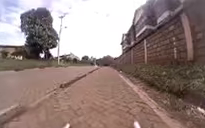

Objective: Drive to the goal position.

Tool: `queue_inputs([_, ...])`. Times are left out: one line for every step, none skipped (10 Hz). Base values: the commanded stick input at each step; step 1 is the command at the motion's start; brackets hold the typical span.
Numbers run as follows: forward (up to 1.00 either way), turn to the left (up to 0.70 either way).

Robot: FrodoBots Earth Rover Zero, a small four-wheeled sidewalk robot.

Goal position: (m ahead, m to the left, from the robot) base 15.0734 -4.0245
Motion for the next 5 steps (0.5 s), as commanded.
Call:
queue_inputs([0.50, 0.00])
queue_inputs([0.50, 0.00])
queue_inputs([0.50, 0.00])
queue_inputs([0.50, 0.00])
queue_inputs([0.50, 0.00])
